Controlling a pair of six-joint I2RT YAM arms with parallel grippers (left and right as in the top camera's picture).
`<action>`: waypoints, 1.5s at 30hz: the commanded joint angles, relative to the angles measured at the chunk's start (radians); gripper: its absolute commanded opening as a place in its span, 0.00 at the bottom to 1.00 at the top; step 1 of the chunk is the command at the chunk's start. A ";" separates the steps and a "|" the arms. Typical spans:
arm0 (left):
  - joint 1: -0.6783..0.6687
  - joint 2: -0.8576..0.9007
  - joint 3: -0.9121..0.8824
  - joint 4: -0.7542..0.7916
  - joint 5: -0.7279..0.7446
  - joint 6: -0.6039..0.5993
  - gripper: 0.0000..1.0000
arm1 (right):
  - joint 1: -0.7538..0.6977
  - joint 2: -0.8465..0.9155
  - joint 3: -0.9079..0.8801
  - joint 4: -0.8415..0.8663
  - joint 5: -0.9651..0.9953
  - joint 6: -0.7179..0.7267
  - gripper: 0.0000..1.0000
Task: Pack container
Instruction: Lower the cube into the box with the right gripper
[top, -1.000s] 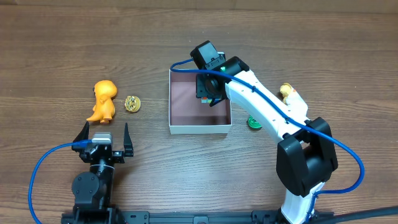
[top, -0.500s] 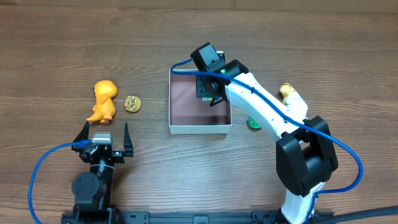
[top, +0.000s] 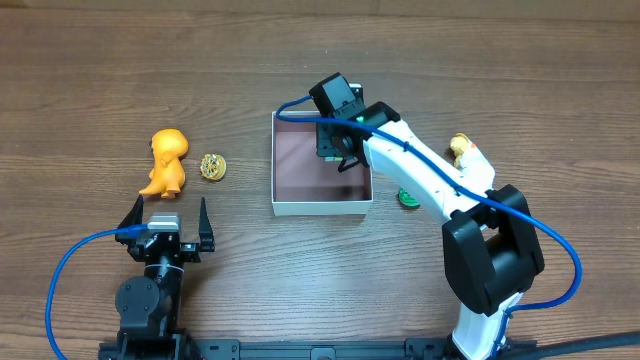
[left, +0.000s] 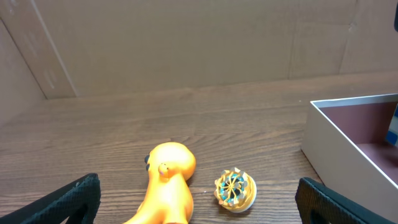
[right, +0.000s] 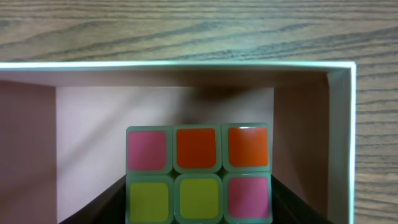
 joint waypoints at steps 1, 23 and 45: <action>0.006 -0.003 -0.003 0.002 0.015 -0.008 1.00 | -0.005 -0.027 -0.011 0.015 0.015 -0.006 0.34; 0.006 -0.003 -0.003 0.002 0.015 -0.008 1.00 | -0.005 0.022 -0.011 0.037 0.041 -0.032 0.35; 0.006 -0.003 -0.003 0.002 0.015 -0.008 1.00 | -0.005 0.022 -0.011 0.035 0.066 -0.051 0.51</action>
